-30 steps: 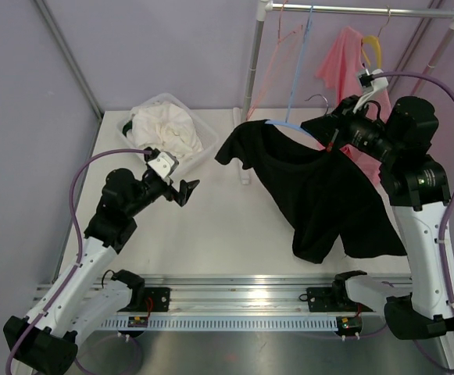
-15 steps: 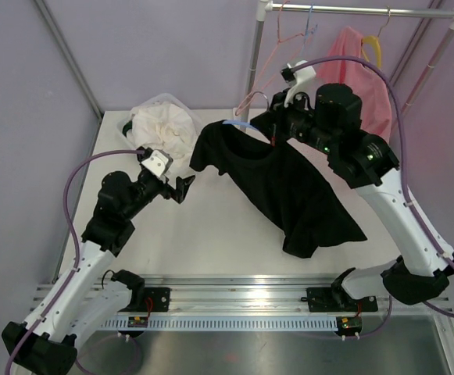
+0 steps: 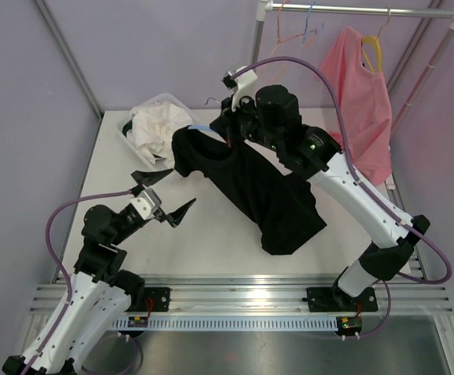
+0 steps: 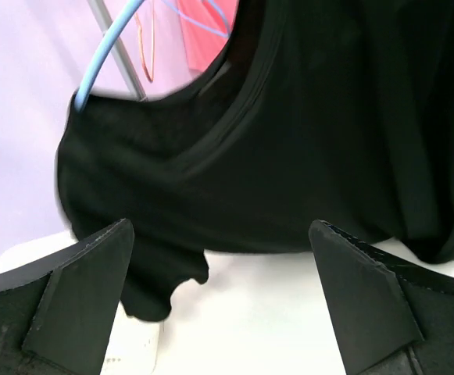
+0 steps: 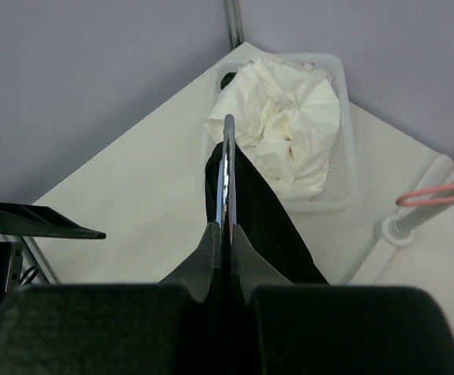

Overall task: Remove the t-shirt from the hanger
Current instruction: Remove the tshirt from the hanger

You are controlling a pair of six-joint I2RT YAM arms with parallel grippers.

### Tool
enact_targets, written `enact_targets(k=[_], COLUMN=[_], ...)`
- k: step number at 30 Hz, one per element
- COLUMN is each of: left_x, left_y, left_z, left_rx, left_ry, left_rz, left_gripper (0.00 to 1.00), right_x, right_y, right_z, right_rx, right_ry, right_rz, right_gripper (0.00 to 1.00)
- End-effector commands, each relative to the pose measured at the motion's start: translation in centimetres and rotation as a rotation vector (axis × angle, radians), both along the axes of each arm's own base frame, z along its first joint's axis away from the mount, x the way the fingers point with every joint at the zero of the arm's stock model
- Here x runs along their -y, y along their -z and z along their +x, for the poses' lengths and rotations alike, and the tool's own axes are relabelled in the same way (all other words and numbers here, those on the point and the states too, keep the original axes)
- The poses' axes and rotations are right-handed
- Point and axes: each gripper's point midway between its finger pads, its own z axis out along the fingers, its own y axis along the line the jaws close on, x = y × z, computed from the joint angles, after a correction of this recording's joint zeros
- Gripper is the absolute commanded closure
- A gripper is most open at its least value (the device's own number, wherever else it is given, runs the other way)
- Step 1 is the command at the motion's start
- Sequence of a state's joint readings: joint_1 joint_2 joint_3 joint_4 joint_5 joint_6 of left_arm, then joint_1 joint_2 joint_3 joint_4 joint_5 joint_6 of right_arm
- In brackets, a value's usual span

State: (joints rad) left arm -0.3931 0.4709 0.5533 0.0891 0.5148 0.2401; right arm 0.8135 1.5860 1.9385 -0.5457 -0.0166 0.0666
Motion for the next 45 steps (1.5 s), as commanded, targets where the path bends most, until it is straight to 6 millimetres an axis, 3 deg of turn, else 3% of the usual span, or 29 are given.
enact_targets(k=[1,7,8,12,16,20,25,37,42,45], left_x=[0.8,1.5,1.6,1.2,0.1,1.0,1.5,2.5,2.7,2.9], left_y=[-1.6,-1.2,-1.2,-1.0,-1.9,-1.4,-0.6,0.3,0.3,0.4], left_z=[-0.8,-0.7,-0.6,-0.1,0.5,-0.3,0.9,0.8,0.7,0.8], left_rx=[0.086,0.058,0.052,0.061,0.089,0.075,0.027,-0.021,-0.032,-0.049], left_ry=[0.063,0.106,0.105,0.074,-0.005,0.065,0.06,0.126,0.139,0.149], left_rz=[-0.012,-0.019,-0.02,-0.023,-0.055,-0.032,-0.014,0.007,0.0,-0.001], left_gripper=[0.01,0.01,0.01,0.01,0.01,0.01,0.01,0.01,0.09,0.27], right_x=[-2.7,-6.5,-7.0,-8.4,-8.4,-8.0,-8.4,-9.5,-10.0,-10.3], right_y=[-5.7,-4.9,-3.7,-4.1,-3.2,-2.6,-2.5,-2.4,-2.0,-1.8], right_z=[-0.9,-2.3,-2.4,-3.2,-3.5,-4.3,-5.4,-5.0,-5.1,-4.9], right_rx=[0.184,0.26,0.255,0.321,0.346,0.37,0.352,0.359,0.357,0.357], right_ry=[-0.029,-0.101,-0.112,-0.151,-0.158,-0.188,-0.243,-0.247,-0.254,-0.254], right_rz=[0.128,0.171,0.162,0.208,0.206,0.222,0.243,0.283,0.278,0.272], right_gripper=[1.0,1.0,1.0,1.0,1.0,1.0,1.0,1.0,1.0,1.0])
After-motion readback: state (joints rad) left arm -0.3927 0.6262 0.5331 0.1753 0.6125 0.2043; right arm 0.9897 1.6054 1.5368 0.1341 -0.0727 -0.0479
